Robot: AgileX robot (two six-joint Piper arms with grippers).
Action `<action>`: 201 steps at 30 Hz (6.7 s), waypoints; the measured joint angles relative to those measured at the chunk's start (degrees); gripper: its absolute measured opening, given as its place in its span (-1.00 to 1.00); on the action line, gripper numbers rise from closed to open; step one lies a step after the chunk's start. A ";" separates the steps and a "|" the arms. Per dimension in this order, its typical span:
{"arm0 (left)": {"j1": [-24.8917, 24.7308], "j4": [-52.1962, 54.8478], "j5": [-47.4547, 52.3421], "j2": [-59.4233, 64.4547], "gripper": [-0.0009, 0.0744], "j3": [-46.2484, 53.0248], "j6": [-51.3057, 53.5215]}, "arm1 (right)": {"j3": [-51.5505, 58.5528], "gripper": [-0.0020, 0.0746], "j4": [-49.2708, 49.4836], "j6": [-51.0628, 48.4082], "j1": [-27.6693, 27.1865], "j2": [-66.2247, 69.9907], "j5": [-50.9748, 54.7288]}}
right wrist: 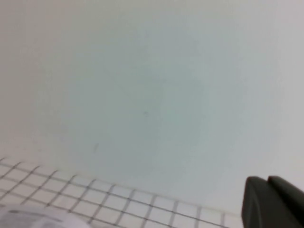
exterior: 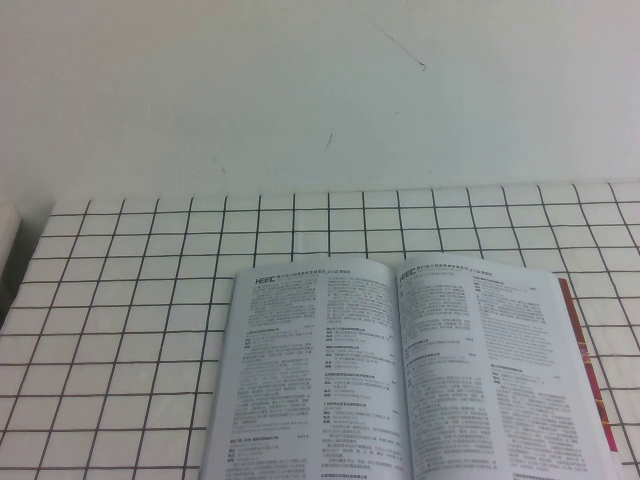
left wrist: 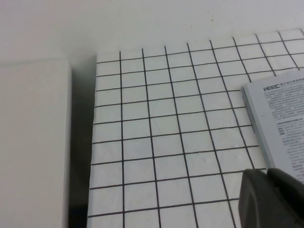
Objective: Close book
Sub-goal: 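Close the open booklet and leave it lying on the table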
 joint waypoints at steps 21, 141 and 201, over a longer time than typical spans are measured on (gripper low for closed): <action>0.00 -17.00 7.45 4.54 -0.99 0.00 11.35 | -2.91 -0.95 -0.43 -7.11 2.38 8.00 -4.59; -0.80 -95.76 -12.97 77.71 -0.99 -0.48 81.65 | -36.92 -0.95 110.68 -116.03 28.72 80.09 58.96; -22.76 -29.11 0.57 8.23 -0.99 -8.32 21.75 | -19.58 -0.95 98.49 -113.10 28.61 -11.42 65.33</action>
